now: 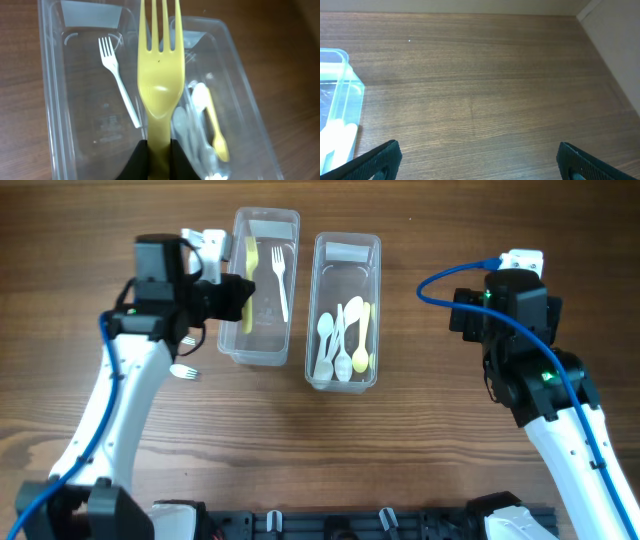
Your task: Pack container
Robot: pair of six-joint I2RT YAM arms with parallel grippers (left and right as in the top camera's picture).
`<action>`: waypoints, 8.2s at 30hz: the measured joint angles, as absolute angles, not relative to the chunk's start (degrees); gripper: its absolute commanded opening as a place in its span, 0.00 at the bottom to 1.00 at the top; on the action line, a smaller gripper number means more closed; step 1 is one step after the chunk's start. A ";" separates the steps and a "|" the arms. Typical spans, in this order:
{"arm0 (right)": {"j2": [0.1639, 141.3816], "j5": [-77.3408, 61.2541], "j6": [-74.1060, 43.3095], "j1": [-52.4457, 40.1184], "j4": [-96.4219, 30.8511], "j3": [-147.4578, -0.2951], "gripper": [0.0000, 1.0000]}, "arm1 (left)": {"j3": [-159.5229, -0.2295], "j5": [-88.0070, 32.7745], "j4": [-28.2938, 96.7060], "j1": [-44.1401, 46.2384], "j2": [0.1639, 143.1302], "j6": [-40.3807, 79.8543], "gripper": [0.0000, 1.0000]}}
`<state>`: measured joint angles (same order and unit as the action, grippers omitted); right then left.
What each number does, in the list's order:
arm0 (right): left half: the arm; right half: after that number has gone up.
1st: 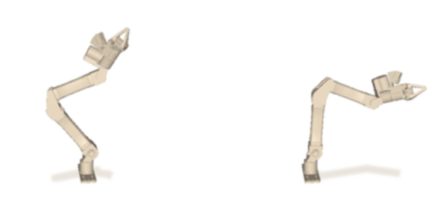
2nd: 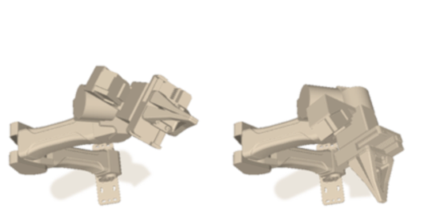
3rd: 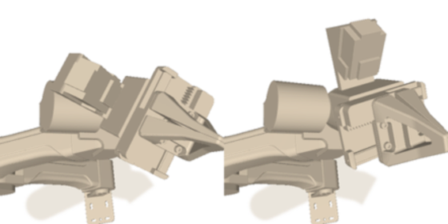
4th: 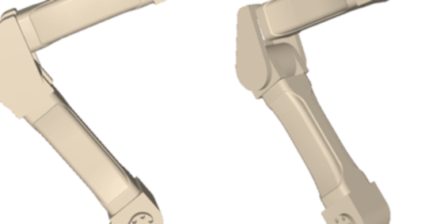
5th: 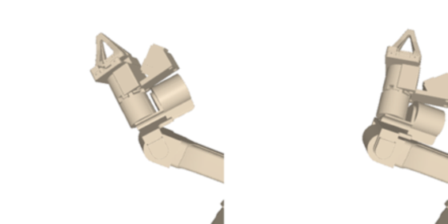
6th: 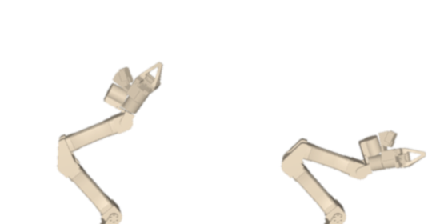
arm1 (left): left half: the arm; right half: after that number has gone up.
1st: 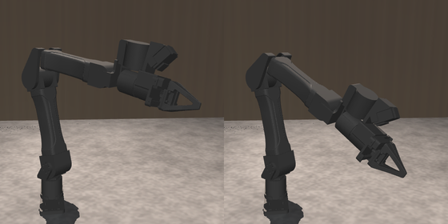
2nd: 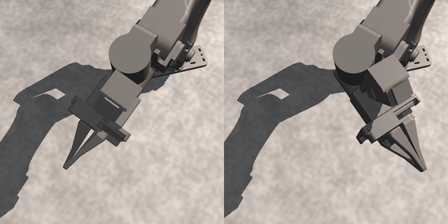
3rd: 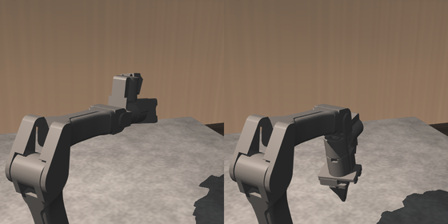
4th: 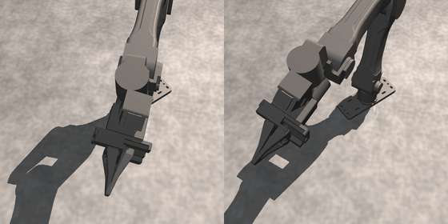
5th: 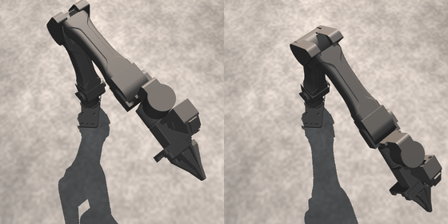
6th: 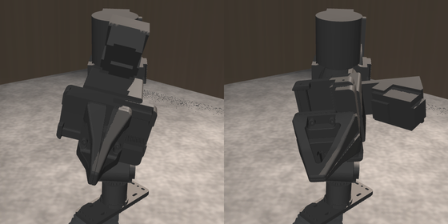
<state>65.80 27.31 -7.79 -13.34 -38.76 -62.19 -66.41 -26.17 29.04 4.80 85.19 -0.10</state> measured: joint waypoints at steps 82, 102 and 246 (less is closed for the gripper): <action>65.80 27.31 -7.77 -13.34 -38.74 -62.19 1.00 | -49.06 2.28 36.53 -20.75 76.95 46.41 0.04; 65.80 27.29 -7.77 -13.34 -38.74 -62.19 1.00 | -49.17 -31.86 16.45 -2.46 63.70 -3.42 0.04; 57.23 27.27 -7.77 -13.34 -38.81 -62.13 1.00 | -53.69 -17.56 18.04 -16.91 72.40 10.24 1.00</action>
